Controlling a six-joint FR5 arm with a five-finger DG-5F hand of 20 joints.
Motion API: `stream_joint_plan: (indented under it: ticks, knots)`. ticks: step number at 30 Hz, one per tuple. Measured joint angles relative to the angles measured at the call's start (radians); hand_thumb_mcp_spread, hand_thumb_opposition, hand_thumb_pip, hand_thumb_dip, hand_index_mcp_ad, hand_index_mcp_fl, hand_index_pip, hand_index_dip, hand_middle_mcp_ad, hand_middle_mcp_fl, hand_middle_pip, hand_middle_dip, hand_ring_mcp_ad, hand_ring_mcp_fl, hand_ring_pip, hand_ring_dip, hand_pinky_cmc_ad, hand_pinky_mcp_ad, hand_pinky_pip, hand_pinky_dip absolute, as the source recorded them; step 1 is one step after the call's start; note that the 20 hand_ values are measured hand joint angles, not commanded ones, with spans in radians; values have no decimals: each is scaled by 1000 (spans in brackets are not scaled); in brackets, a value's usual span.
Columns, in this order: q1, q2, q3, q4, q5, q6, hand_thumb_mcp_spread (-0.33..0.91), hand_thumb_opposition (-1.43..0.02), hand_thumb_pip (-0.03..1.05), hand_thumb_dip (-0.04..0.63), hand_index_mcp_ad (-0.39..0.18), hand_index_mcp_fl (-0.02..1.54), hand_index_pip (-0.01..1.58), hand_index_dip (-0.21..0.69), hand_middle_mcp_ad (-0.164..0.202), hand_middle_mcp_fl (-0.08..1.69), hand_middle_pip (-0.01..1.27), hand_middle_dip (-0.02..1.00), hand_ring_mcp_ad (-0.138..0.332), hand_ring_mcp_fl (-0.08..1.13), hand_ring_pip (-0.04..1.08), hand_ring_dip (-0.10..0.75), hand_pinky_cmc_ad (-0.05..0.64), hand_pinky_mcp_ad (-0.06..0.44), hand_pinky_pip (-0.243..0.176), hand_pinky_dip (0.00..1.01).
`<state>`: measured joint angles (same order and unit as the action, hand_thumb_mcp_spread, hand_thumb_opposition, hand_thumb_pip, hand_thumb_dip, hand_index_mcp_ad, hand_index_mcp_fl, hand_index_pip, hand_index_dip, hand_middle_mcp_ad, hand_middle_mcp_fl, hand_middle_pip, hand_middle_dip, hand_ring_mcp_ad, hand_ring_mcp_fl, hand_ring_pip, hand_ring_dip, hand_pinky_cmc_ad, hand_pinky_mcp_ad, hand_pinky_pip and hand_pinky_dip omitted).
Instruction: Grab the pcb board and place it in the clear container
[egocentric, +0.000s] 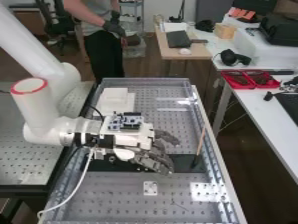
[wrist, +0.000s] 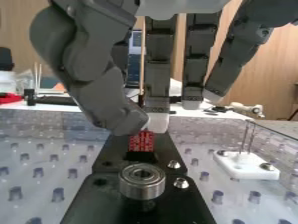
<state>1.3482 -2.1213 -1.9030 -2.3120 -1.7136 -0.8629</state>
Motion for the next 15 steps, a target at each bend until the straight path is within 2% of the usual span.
stream_joint_plan:
  ticks: [7,15]
  knots:
    - [-5,-3,26,-70,-28,-16,524,-918,810,396,-195,24,621,16,26,447,834,785,127,340,339,525,461,244,52,703]
    - [-8,-11,32,-89,-41,-25,524,-918,810,396,-194,24,607,16,26,443,815,798,127,340,337,525,463,244,51,703]
